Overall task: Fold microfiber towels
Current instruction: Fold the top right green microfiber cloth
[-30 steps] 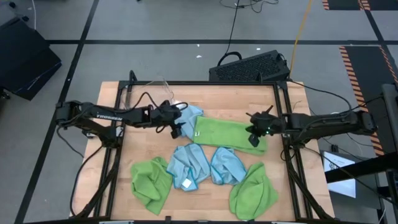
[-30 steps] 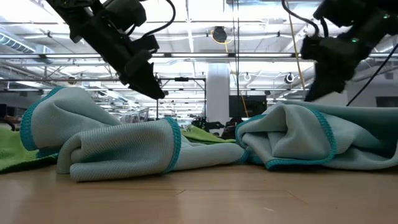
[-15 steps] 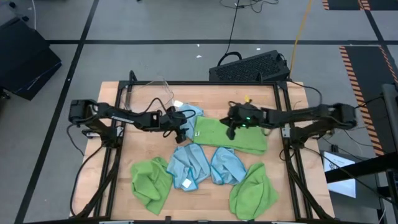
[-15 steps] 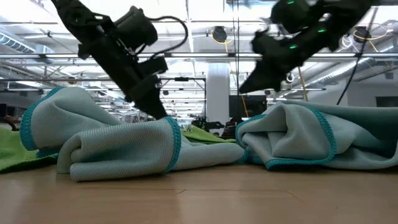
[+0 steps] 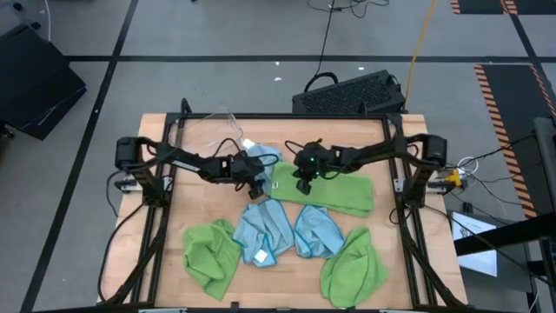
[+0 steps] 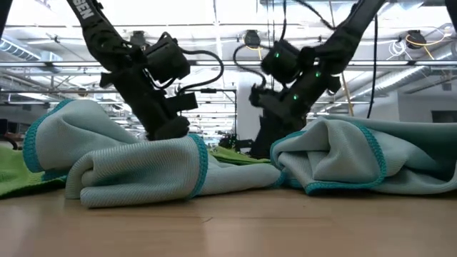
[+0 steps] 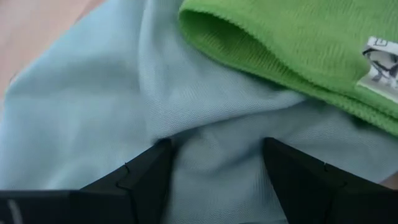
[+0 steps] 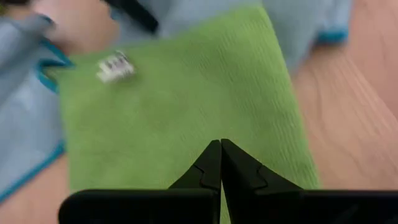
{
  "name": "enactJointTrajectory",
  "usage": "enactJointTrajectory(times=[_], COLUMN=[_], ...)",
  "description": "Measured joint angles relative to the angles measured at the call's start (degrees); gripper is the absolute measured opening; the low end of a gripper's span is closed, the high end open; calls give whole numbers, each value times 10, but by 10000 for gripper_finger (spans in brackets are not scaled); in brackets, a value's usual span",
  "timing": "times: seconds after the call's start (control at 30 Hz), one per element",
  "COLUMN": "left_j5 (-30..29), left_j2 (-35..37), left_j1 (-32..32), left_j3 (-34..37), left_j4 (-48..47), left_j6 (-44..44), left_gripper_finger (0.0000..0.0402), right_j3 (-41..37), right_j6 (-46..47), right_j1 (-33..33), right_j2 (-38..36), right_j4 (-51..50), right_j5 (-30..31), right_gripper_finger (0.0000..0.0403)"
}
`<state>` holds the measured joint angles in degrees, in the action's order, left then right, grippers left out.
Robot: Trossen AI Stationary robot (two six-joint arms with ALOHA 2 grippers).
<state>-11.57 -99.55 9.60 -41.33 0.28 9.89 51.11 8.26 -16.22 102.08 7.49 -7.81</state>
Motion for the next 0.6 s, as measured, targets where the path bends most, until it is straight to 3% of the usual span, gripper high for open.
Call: enactJointTrajectory(times=[0.6], left_j5=[49], left_j2=[85], left_j1=[-131], left_j3=[4], left_j4=[-199], left_j6=[152], left_gripper_finger=[259], right_j3=[1], right_j6=[-36], right_j1=[-83], right_j2=[16], right_j4=[-63], right_j5=[78], right_gripper_finger=[0])
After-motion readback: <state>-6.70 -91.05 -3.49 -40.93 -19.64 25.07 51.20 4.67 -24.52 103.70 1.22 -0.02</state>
